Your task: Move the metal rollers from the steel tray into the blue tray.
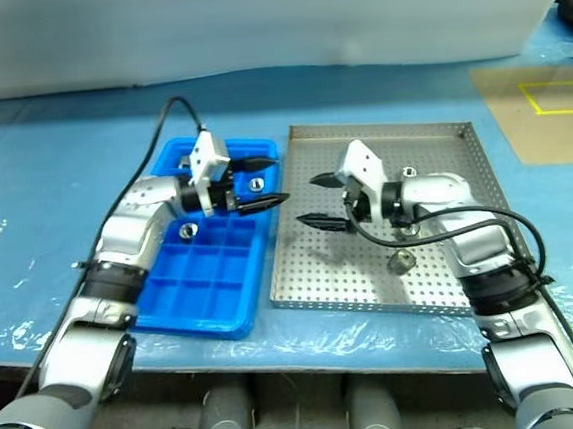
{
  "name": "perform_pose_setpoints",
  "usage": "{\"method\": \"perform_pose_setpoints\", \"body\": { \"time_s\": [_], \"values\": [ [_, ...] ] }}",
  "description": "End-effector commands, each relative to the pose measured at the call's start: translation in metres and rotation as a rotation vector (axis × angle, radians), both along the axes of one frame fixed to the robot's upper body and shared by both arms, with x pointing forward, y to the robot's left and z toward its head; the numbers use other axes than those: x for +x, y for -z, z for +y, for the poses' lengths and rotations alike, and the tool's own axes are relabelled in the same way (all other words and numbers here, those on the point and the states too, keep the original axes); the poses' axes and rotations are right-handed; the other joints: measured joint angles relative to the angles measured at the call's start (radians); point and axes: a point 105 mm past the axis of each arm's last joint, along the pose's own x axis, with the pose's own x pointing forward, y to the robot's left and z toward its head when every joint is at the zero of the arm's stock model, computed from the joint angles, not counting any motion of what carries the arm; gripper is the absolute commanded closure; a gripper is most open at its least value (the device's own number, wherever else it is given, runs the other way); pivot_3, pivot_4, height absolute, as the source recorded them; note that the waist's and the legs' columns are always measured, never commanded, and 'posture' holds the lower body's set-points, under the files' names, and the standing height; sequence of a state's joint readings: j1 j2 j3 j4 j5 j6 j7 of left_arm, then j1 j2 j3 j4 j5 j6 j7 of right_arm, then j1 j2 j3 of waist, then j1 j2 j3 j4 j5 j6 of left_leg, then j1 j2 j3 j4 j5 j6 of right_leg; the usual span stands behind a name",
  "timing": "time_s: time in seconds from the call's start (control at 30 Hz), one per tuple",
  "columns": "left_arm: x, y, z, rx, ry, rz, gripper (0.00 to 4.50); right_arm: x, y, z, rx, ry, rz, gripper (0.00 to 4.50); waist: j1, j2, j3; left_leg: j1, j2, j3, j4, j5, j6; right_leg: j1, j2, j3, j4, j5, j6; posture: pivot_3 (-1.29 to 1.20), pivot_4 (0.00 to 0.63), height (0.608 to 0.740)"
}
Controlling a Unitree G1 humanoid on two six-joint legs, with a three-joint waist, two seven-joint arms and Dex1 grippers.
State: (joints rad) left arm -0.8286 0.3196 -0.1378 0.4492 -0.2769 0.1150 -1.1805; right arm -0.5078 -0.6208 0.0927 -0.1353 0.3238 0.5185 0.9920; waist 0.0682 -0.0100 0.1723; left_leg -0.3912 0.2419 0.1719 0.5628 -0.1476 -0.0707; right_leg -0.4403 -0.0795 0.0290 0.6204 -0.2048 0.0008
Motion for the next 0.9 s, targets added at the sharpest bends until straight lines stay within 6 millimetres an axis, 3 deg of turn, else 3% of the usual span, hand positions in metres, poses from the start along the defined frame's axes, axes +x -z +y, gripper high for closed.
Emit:
{"method": "perform_pose_setpoints", "body": {
  "time_s": [0.03,0.17,0.27,0.37,0.63,0.9],
  "values": [
    [0.003,-0.003,-0.02,0.033,0.091,-0.025,0.5,-0.008,-0.019,-0.02,0.019,0.086,-0.064,0.48,-0.008,0.0,0.0,0.0,0.0,0.0,0.0,0.0,0.0,0.0,0.0,0.001,0.0,0.0,0.0,-0.35,0.15,0.74],
    [0.017,0.02,-0.057,0.126,0.1,-0.015,0.5,-0.028,-0.019,-0.053,0.004,0.246,-0.064,0.48,-0.03,0.0,0.0,0.001,0.0,0.0,0.0,-0.003,0.005,0.003,0.0,0.002,-0.005,0.001,0.001,-0.46,0.15,0.74],
    [0.019,0.029,-0.071,0.154,0.09,-0.02,0.5,-0.039,-0.017,-0.058,0.007,0.294,-0.057,0.48,-0.057,0.001,0.0,0.003,-0.001,0.002,0.001,-0.004,0.008,0.009,0.0,0.003,-0.014,0.003,0.006,-0.52,0.15,0.74],
    [0.033,0.039,-0.084,0.203,-0.058,-0.04,0.5,-0.05,-0.014,-0.061,0.013,0.342,-0.045,0.48,-0.081,0.001,0.0,0.003,-0.002,0.003,0.002,-0.008,0.013,0.009,-0.001,0.004,-0.015,0.004,0.006,-0.56,0.15,0.74],
    [0.045,0.058,-0.091,0.297,-0.227,-0.085,0.5,-0.059,-0.012,-0.062,0.016,0.385,-0.035,0.48,-0.113,0.001,0.0,0.002,-0.002,0.003,0.007,-0.009,0.016,0.01,-0.001,0.004,-0.015,0.004,0.008,-0.6,0.15,0.74],
    [0.053,0.073,-0.085,0.294,-0.37,0.002,0.5,-0.059,-0.01,-0.062,0.013,0.397,-0.034,0.48,-0.118,0.001,0.0,-0.001,-0.002,0.003,0.009,-0.011,0.017,0.01,-0.002,0.004,-0.017,0.004,0.009,-0.61,0.15,0.74]
  ]
}}
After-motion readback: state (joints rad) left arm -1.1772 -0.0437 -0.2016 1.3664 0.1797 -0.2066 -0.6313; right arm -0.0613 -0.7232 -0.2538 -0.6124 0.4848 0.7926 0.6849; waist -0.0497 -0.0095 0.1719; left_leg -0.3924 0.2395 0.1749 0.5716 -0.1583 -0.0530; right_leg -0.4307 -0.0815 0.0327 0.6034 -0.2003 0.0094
